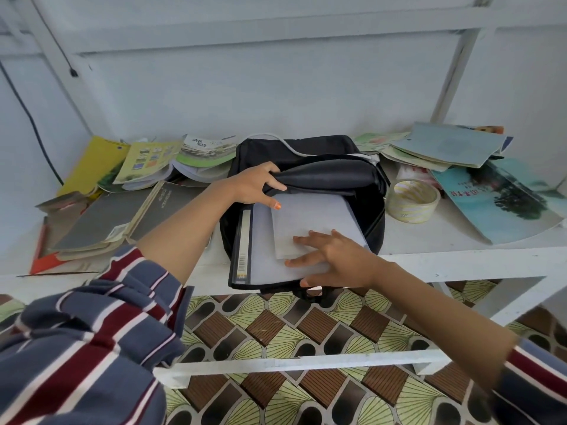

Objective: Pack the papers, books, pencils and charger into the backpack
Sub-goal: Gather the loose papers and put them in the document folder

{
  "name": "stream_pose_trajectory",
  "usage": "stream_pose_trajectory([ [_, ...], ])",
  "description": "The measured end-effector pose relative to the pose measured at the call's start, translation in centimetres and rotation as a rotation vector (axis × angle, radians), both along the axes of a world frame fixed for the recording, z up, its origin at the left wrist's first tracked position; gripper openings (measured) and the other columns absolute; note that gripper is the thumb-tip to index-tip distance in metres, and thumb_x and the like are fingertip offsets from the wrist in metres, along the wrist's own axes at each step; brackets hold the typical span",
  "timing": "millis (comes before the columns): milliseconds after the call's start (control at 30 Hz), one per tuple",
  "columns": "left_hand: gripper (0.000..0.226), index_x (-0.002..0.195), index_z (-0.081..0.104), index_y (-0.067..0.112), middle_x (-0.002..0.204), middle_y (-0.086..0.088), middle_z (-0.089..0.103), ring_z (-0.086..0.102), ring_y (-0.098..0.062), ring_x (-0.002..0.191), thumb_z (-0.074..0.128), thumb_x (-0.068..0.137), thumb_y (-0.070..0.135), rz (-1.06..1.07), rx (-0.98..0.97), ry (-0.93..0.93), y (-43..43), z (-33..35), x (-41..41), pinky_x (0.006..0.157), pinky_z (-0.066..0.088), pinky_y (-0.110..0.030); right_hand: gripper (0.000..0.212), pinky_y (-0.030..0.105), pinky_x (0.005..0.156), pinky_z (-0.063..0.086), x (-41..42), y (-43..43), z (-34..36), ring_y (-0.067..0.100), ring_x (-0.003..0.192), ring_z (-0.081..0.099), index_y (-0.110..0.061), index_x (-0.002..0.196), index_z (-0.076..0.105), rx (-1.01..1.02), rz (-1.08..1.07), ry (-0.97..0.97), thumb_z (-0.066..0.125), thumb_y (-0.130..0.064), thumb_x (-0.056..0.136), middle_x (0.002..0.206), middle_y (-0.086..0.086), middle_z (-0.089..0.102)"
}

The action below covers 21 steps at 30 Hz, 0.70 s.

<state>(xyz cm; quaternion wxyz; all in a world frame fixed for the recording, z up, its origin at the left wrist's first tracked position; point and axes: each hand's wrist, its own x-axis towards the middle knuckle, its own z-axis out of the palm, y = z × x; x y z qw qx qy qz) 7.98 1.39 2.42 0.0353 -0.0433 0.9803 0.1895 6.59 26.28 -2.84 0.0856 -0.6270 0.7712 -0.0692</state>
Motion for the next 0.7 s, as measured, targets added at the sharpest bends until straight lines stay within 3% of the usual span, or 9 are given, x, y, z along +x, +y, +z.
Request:
stream_pose_trajectory([
  [233,0.053,0.128,0.057,0.015,0.146,-0.002,0.028,0.028,-0.016,0.136,0.073,0.079,0.024,0.005,0.003,-0.002,0.0,0.0,0.0,0.101,0.019,-0.017,0.041,0.048,0.113,0.012,-1.5,-1.7,0.1,0.019,0.144,0.017,-0.035,0.126,0.056,-0.06,-0.092,-0.159,0.061,-0.043,0.086,0.152,-0.001,0.029],
  [500,0.053,0.128,0.057,0.017,0.146,-0.001,0.029,0.029,-0.016,0.135,0.075,0.078,0.024,0.007,0.01,0.01,0.0,0.0,0.1,0.103,0.02,-0.019,0.042,0.047,0.113,0.009,-1.7,-2.0,-0.9,0.017,0.144,0.016,-0.036,0.127,0.055,-0.104,-0.14,-0.147,0.058,-0.046,0.087,0.152,-0.001,0.029],
  [700,0.053,0.127,0.058,0.017,0.143,-0.001,0.032,0.033,-0.018,0.133,0.075,0.077,0.026,-0.002,-0.005,0.023,-0.1,0.6,-0.1,0.11,0.026,-0.028,0.041,0.043,0.114,0.009,-1.5,-1.7,-0.8,0.015,0.144,0.016,-0.038,0.129,0.052,-0.073,-0.155,-0.057,0.053,-0.047,0.089,0.153,-0.002,0.027],
])
